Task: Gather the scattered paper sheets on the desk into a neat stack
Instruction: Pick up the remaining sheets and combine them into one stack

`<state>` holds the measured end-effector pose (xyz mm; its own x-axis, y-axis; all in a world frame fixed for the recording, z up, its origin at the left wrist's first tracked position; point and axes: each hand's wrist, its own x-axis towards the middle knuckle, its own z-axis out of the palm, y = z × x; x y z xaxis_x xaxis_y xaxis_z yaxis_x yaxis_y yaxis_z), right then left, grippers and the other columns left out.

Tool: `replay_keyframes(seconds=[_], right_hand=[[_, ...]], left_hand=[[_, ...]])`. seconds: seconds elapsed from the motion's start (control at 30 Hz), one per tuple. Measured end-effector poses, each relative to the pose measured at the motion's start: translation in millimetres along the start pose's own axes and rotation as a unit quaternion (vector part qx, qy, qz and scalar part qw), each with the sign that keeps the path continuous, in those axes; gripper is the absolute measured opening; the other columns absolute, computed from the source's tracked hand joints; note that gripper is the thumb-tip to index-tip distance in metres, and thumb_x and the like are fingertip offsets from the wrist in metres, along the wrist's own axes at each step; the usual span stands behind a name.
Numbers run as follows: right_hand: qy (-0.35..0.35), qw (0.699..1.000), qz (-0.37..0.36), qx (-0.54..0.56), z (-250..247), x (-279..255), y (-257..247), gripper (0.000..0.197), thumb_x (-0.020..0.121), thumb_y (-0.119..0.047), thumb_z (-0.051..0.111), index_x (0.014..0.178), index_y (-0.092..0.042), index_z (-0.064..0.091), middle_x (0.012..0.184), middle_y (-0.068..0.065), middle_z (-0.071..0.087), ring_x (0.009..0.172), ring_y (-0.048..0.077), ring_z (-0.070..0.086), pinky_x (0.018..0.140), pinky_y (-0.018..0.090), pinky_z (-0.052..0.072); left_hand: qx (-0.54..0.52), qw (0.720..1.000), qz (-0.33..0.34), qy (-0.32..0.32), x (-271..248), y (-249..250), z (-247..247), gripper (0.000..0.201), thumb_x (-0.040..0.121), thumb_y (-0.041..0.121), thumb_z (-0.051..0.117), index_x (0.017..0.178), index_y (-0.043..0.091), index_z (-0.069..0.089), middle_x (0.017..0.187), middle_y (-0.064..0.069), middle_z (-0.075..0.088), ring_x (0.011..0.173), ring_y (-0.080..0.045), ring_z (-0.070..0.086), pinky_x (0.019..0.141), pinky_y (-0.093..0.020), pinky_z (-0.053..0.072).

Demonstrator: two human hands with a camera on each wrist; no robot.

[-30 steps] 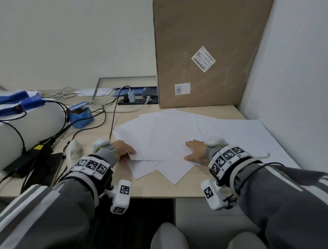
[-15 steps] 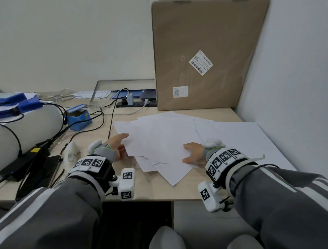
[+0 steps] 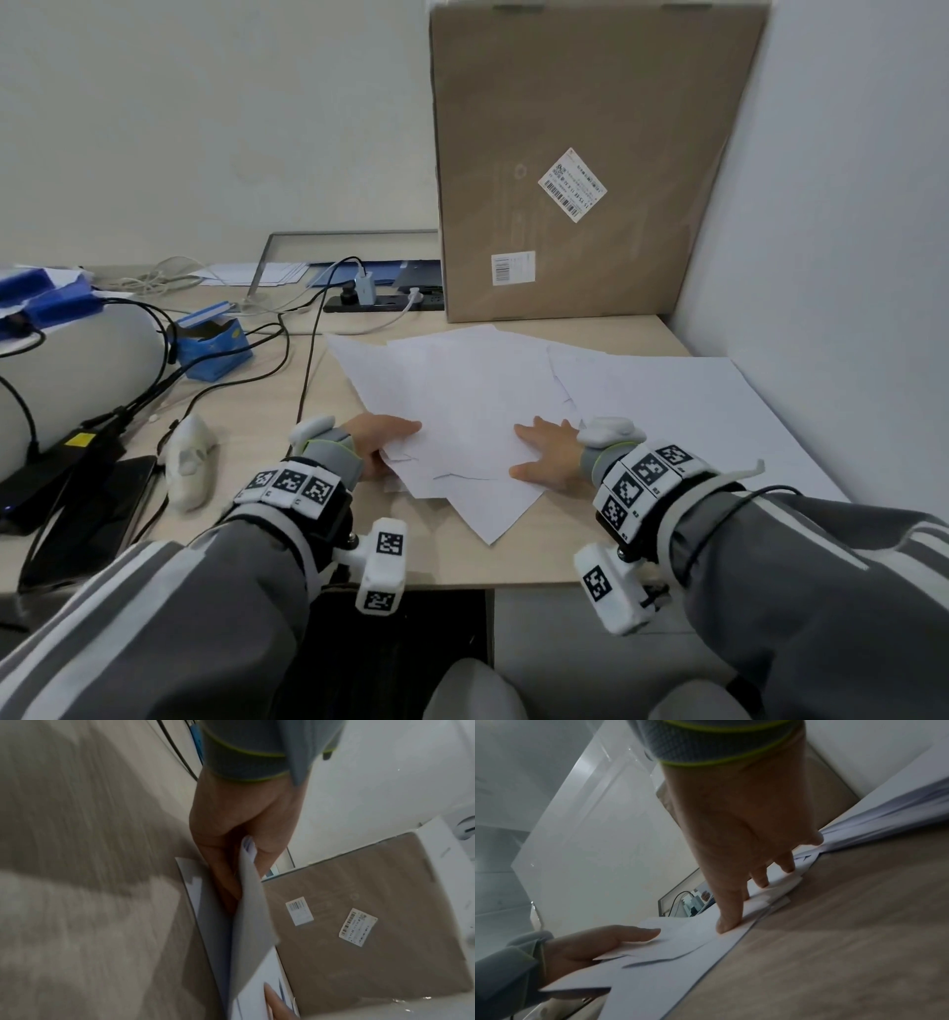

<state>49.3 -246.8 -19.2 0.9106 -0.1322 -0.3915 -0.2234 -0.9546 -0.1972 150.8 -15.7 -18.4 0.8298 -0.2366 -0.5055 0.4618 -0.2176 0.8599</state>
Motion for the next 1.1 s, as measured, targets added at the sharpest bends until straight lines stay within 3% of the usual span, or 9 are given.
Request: replay_keyframes(seconds=[0.13,0.3,0.47,0.53,0.6,0.67,0.8,0.97,1.1], right_hand=[[-0.011,1.0,-0.015,0.013,0.6,-0.6,-10.3,0.078,0.091,-0.058,0.045,0.153,-0.03,0.005,0.163,-0.001,0.001,0.148,0.036,-0.002,0.12,0.049,0.006],[0.081,0.965,-0.078,0.237,-8.9,-8.1,-18.6,0.072,0.092,-0.041,0.057,0.15,-0.011,0.024,0.153,0.002,0.029,0.142,0.02,0.028,0.112,0.028,0.024],[0.138,0.85,-0.018,0.508,-29.5,3.3,-10.0,0.087,0.079,-0.049,0.07,0.146,-0.015,0.027,0.144,-0.001,0.04,0.128,0.025,0.047,0.104,0.04,0.043],[0.112,0.778,-0.014,0.618,-43.9,1.1,-12.2,0.074,0.081,-0.039,0.072,0.141,-0.018,0.034,0.124,0.0,0.054,0.104,0.022,0.062,0.083,0.035,0.053],[0.079,0.739,-0.038,0.668,-59.8,-4.1,-14.0,0.048,0.085,-0.029,0.07,0.126,-0.013,0.051,0.107,0.003,0.064,0.087,0.02,0.066,0.073,0.03,0.055],[0.054,0.727,-0.06,0.682,-69.7,-6.6,-12.3,0.035,0.088,-0.016,0.066,0.121,-0.006,0.06,0.112,0.011,0.068,0.096,0.027,0.067,0.081,0.033,0.056],[0.112,0.717,-0.063,0.685,-81.4,-11.1,-11.2,0.037,0.087,0.006,0.059,0.124,0.004,0.056,0.119,0.019,0.064,0.091,0.029,0.065,0.073,0.032,0.056],[0.223,0.666,-0.054,0.71,-107.7,-6.7,-5.6,0.051,0.076,-0.003,0.075,0.121,0.007,0.054,0.111,0.019,0.067,0.099,0.031,0.066,0.091,0.043,0.054],[0.204,0.681,-0.096,0.697,-115.1,-13.3,-0.4,0.026,0.079,-0.003,0.073,0.103,0.004,0.065,0.102,0.012,0.069,0.098,0.025,0.065,0.099,0.036,0.049]], left_hand=[[0.105,0.987,0.05,0.111,19.4,-8.7,-10.7,0.048,0.076,0.009,0.074,0.118,-0.005,0.056,0.115,-0.023,0.064,0.107,-0.04,0.063,0.09,-0.052,0.053],[-0.004,0.982,0.116,0.152,13.5,-2.1,-41.0,0.051,0.071,0.008,0.074,0.118,-0.002,0.059,0.118,-0.019,0.064,0.102,-0.037,0.062,0.096,-0.053,0.048],[-0.152,0.966,0.184,0.095,-10.5,7.0,-62.0,0.045,0.088,-0.007,0.056,0.131,0.0,0.05,0.126,-0.017,0.059,0.112,-0.037,0.057,0.096,-0.049,0.045],[-0.166,0.965,0.192,0.069,-17.5,5.2,-67.5,0.045,0.089,-0.005,0.056,0.133,0.005,0.05,0.126,-0.016,0.059,0.113,-0.038,0.057,0.095,-0.05,0.045],[-0.163,0.964,0.208,0.022,-25.5,2.7,-67.0,0.047,0.088,-0.004,0.057,0.133,0.007,0.049,0.124,-0.015,0.059,0.108,-0.036,0.059,0.089,-0.047,0.047],[-0.14,0.964,0.226,-0.017,-31.5,0.5,-63.1,0.057,0.077,0.001,0.065,0.131,0.01,0.051,0.121,-0.013,0.062,0.103,-0.032,0.062,0.082,-0.042,0.051],[-0.121,0.962,0.244,-0.029,-34.0,5.5,-56.0,0.048,0.071,0.005,0.069,0.116,0.015,0.06,0.119,-0.01,0.065,0.104,-0.029,0.062,0.087,-0.04,0.05],[-0.143,0.945,0.293,0.005,-33.8,45.9,-46.7,0.028,0.083,-0.005,0.063,0.106,0.01,0.065,0.105,-0.006,0.069,0.088,-0.019,0.069,0.073,-0.031,0.059],[-0.212,0.93,0.3,-0.025,-33.1,67.4,-44.0,0.056,0.072,0.005,0.075,0.124,-0.006,0.056,0.117,-0.017,0.065,0.089,-0.022,0.072,0.069,-0.03,0.058]])
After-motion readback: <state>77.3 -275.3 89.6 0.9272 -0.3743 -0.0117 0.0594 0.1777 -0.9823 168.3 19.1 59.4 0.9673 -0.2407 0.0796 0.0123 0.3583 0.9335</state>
